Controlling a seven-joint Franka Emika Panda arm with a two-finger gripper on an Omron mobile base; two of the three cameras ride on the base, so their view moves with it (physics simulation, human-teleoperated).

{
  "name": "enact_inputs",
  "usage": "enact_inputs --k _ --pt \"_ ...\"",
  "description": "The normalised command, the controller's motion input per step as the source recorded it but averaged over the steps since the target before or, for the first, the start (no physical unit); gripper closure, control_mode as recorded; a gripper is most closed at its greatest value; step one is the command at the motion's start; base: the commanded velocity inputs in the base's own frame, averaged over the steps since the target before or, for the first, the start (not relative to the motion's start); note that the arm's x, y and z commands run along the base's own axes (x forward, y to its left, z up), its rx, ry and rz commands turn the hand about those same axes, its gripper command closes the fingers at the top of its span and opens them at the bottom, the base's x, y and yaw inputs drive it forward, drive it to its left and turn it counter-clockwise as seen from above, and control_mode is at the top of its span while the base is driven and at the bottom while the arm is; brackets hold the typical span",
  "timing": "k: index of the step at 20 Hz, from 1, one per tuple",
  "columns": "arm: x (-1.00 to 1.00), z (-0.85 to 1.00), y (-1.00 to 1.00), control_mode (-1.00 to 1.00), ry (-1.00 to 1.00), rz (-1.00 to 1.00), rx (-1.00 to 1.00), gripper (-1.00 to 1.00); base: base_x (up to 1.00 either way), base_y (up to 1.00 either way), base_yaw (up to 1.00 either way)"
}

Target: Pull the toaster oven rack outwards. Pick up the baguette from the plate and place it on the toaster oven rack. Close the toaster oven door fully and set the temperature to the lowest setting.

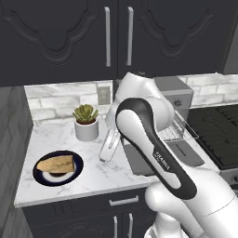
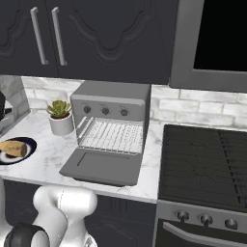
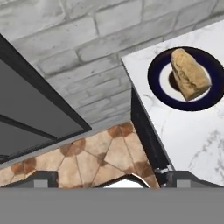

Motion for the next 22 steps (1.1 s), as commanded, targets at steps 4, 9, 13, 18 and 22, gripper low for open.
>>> enact_inputs --k 4,9,13,18,22 --pt "0.19 -0.28 0.29 -1.00 0.00 0.14 -0.04 -1.00 0.00 0.00 0.00" --pt "0.21 -0.40 0.22 -1.00 -0.02 0.08 -0.01 -1.00 0.00 0.00 0.00" --pt "0.25 -0.28 0.20 -1.00 -0.01 0.04 0.00 -1.00 0.00 0.00 0.00" --pt "0.27 -0.20 0.27 -1.00 -0.04 0.04 0.00 -1.00 0.00 0.00 0.00" --pt "0.19 -0.22 0.34 -1.00 -0.08 0.02 -0.03 -1.00 0.00 0.00 0.00"
